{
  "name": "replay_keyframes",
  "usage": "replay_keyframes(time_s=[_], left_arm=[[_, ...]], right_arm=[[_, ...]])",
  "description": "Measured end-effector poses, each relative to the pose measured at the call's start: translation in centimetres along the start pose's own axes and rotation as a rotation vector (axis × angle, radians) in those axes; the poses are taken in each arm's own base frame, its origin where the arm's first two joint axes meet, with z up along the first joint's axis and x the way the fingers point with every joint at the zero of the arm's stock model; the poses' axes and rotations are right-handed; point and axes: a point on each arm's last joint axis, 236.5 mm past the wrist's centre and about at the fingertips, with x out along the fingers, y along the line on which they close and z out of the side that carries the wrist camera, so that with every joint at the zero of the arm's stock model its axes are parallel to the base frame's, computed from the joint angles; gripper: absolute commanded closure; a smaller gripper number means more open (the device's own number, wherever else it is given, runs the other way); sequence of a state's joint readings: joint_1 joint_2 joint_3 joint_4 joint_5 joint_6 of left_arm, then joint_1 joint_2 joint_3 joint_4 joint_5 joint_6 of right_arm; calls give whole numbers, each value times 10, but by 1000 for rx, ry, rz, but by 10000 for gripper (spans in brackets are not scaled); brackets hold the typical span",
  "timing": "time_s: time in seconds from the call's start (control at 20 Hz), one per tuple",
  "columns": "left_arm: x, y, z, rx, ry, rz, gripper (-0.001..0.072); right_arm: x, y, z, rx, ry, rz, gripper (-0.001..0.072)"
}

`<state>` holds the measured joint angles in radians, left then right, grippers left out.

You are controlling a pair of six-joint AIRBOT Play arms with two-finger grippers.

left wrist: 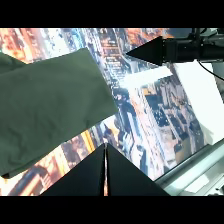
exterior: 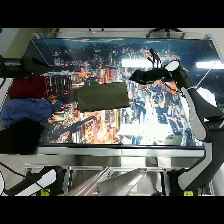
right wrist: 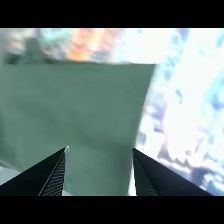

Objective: Fold the shirts.

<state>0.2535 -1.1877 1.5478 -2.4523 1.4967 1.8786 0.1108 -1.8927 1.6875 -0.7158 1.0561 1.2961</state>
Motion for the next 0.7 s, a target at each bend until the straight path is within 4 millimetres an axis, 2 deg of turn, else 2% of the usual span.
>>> replay_keyframes(time_s=[0.05,0.1,0.25,0.3,0.35,0.4,0.45,0.5,0.55,0.65,0.7], left_arm=[[1,1,-1,-1,4,-1,693],[2,2,-2,-1,6,-1,693],[3,4,0,2,-5,2,693],[4,5,1,4,-9,4,693],[4,5,1,8,-11,5,693],[4,6,2,11,-14,5,693],[4,6,2,18,-17,6,693],[4,6,2,20,-17,6,693],[4,6,3,25,-19,7,693],[4,6,3,33,-22,8,693],[4,6,3,34,-22,8,693]], right_arm=[[6,-15,-8,43,36,-9,214],[14,-26,-19,78,77,-10,92],[42,-39,-41,160,154,33,86],[52,-35,-49,180,176,65,104],[60,-30,-53,193,187,91,162],[68,-25,-58,207,199,111,162],[75,-20,-63,213,213,126,213],[81,-16,-68,204,225,130,329],[87,-12,-73,195,236,138,361],[96,1,-79,150,257,141,629],[99,9,-81,133,268,151,684]])
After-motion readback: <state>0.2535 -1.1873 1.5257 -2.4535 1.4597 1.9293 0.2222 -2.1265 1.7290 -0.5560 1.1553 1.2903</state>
